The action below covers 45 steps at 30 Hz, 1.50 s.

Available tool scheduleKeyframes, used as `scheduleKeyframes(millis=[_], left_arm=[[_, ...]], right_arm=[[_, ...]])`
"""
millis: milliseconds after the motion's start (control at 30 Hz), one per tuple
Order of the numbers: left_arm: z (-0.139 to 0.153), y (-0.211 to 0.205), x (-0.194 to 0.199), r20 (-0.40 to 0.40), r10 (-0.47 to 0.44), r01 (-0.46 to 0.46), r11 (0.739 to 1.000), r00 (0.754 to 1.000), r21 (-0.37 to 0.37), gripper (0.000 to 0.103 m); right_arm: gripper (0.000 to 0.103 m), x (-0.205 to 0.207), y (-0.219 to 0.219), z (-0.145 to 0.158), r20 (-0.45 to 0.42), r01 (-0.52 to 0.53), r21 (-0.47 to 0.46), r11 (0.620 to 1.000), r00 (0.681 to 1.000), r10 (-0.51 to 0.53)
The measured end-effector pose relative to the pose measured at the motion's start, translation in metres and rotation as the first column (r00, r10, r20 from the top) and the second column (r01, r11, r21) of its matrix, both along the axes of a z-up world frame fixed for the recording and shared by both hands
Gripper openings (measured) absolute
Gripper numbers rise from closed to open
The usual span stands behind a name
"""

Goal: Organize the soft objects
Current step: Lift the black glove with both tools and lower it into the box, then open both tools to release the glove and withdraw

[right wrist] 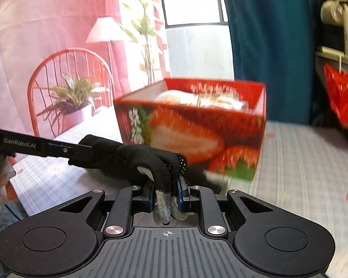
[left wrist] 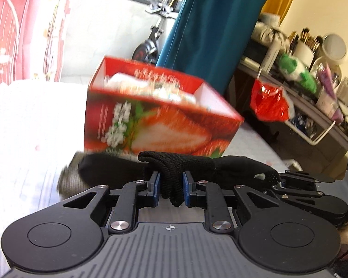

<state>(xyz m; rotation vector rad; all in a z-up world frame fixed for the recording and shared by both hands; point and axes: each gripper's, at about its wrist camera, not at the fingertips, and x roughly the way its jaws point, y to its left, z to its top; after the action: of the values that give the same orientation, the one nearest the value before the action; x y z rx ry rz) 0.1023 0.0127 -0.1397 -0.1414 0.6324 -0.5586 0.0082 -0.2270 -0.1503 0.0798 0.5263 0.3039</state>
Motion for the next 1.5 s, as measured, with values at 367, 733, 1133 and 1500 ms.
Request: scheduleKeyframes(millis=[367,733,1133,1500], left_arm=[[0.065,-0.012,0.041,0.110,0.016,-0.012,0.999,0.994,-0.038,0.021],[0.086,-0.024,0.115,0.093,0.045,-0.046,0.999,0.995,0.008,0.021],[0.056,-0.024,0.159,0.009,0.060,-0.060,0.997,0.998,0.057,0.021],[0.041,-0.021,0.162,-0.003,0.087,-0.086,0.990,0.996,0.107,0.026]], right_arm=[[0.016,0.054,-0.017,0.066,0.108,-0.002,-0.043,0.999,0.994,0.006],[0.016,0.142,-0.015,0.097,0.162,-0.023,-0.151,0.988,0.986,0.048],[0.017,0.189,-0.014,0.055,0.066,-0.039,-0.161,0.986,0.997,0.050],[0.029,0.195,-0.007,0.038,0.016,-0.047,-0.173,0.984,0.999,0.050]])
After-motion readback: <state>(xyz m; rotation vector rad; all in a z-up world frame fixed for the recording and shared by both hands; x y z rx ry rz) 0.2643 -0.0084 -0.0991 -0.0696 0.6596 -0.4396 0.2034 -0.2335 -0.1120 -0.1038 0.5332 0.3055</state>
